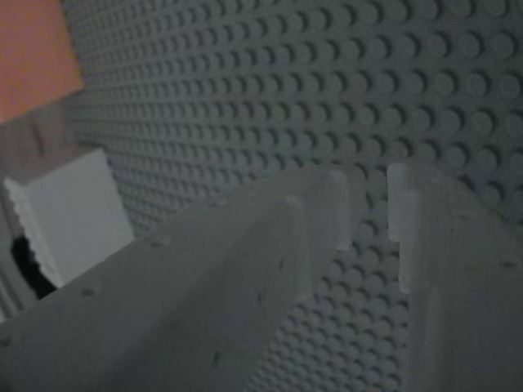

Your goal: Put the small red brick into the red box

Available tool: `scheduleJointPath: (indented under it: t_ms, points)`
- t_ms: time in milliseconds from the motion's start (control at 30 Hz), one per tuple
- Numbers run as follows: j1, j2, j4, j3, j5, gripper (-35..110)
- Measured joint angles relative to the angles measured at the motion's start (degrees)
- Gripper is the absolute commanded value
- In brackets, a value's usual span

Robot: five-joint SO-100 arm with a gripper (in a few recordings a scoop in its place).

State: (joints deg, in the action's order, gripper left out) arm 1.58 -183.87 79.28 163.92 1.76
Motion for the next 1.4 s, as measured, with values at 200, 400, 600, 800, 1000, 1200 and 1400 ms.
scheduleJointPath:
  t_ms: [200,400,600,800,1000,1200,1400]
  points:
    - [0.0,1.4,-1.2,0.0,1.7,0]
    - [-0.5,17.6,-7.4,-8.9,6.4,0]
    - [-5.7,39.1,-7.6,-24.4,25.2,0]
    - [-15.5,54.6,-4.7,-33.6,51.9,0]
    - [-24.3,63.3,-4.2,-36.0,73.6,12]
    - [-28.3,70.2,-9.6,-36.0,82.3,17]
    - [-28.8,76.1,-15.6,-36.0,83.8,18]
